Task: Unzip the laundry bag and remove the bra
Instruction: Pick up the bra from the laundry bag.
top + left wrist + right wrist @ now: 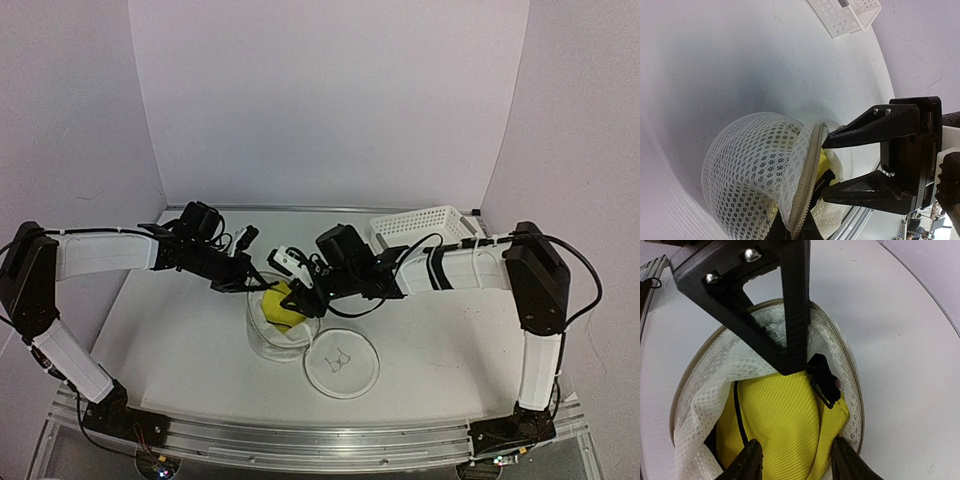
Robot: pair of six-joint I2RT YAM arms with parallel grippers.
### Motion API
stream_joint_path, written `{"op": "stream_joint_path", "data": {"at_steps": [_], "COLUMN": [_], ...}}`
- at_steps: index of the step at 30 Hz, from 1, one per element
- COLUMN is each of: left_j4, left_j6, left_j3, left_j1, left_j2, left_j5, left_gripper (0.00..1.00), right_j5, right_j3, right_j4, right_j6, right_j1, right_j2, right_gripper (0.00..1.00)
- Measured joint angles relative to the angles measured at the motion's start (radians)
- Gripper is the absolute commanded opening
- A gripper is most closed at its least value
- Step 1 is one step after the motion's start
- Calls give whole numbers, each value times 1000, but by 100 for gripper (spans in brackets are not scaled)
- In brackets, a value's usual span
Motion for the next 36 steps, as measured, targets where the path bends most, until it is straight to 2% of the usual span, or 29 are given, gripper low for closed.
{"op": "stream_joint_path", "data": {"at_steps": [5,7,14,26,36], "left_j4": [0,0,0,0,0], "left_j6": [0,0,0,0,-9], "left_j3": [0,0,0,0,0], "left_j1": [0,-1,-1,-1,-1], "left_j2": [0,0,0,0,0], "left_j5": [0,0,0,0,-18], "left_gripper": [0,0,0,0,0], "right_j5": [27,29,17,5,-2], "right_j3": [14,14,26,21,-79], "right_j4": [0,0,0,-5,-7], "right_j6": [10,13,25,35,66], "right_j1": [0,0,-2,-4,-4], "right_j2": [29,32,43,24,-154], "right_gripper": [47,42,1,0,0]}}
